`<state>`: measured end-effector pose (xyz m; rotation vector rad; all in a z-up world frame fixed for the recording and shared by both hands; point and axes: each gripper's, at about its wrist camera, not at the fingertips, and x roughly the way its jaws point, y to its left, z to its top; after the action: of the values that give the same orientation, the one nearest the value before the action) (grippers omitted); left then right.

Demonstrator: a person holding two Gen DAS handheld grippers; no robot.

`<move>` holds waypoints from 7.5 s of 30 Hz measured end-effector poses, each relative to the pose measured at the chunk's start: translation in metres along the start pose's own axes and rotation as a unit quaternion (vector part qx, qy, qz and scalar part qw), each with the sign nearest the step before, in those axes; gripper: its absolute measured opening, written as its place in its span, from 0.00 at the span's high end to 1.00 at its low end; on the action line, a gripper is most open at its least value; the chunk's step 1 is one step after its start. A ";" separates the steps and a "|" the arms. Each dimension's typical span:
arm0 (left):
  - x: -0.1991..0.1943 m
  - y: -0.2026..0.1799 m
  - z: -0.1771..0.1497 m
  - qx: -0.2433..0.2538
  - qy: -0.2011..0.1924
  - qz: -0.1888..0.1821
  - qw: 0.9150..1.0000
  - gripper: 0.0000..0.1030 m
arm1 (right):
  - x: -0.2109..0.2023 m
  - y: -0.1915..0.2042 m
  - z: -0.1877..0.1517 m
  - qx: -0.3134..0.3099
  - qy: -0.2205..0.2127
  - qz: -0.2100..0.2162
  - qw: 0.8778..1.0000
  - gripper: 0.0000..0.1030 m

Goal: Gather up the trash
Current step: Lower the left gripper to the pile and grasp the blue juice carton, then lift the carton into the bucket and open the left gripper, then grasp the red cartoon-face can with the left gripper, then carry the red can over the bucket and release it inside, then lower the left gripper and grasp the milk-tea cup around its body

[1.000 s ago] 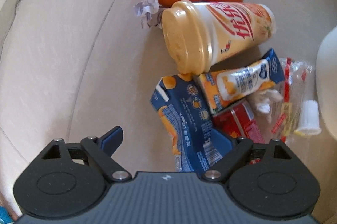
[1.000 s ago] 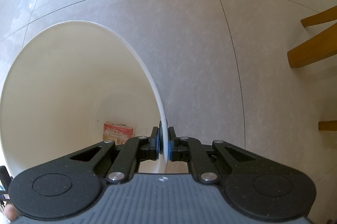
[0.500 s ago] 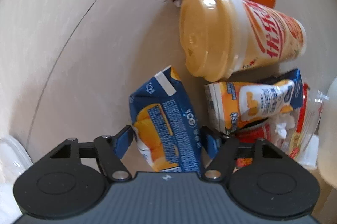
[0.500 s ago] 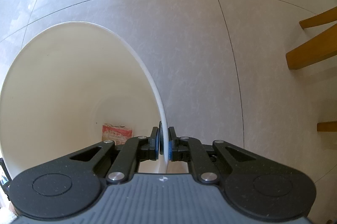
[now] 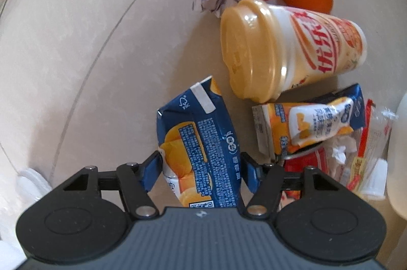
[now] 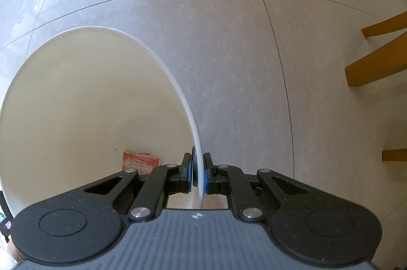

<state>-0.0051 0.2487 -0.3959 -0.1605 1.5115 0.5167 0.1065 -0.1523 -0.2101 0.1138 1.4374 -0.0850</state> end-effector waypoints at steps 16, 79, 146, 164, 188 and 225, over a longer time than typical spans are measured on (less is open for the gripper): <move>-0.160 -0.048 0.028 0.217 -0.036 0.008 0.975 0.38 | -0.002 0.003 0.001 -0.003 -0.001 -0.002 1.000 0.90; -0.062 -0.061 0.003 0.047 -0.006 -0.062 0.997 0.11 | -0.003 0.004 -0.004 -0.010 -0.008 -0.001 1.000 0.90; -0.327 -0.174 0.024 0.351 -0.119 -0.136 0.919 0.50 | -0.002 0.004 -0.004 -0.012 -0.011 -0.004 1.000 0.90; -0.330 -0.238 -0.012 0.387 -0.128 -0.184 0.894 0.22 | -0.001 0.005 -0.006 -0.014 -0.012 -0.004 1.000 0.89; -0.247 -0.099 0.025 0.236 -0.115 -0.116 0.958 0.18 | -0.002 0.008 -0.007 -0.016 -0.013 -0.007 1.000 0.89; -0.042 -0.068 0.067 0.167 -0.024 -0.113 0.979 0.18 | -0.002 0.012 -0.007 -0.018 -0.017 -0.015 1.000 0.88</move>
<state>0.0850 0.2067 -0.3648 -0.0549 1.4885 0.0813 0.1012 -0.1394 -0.2091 0.0603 1.4060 -0.0853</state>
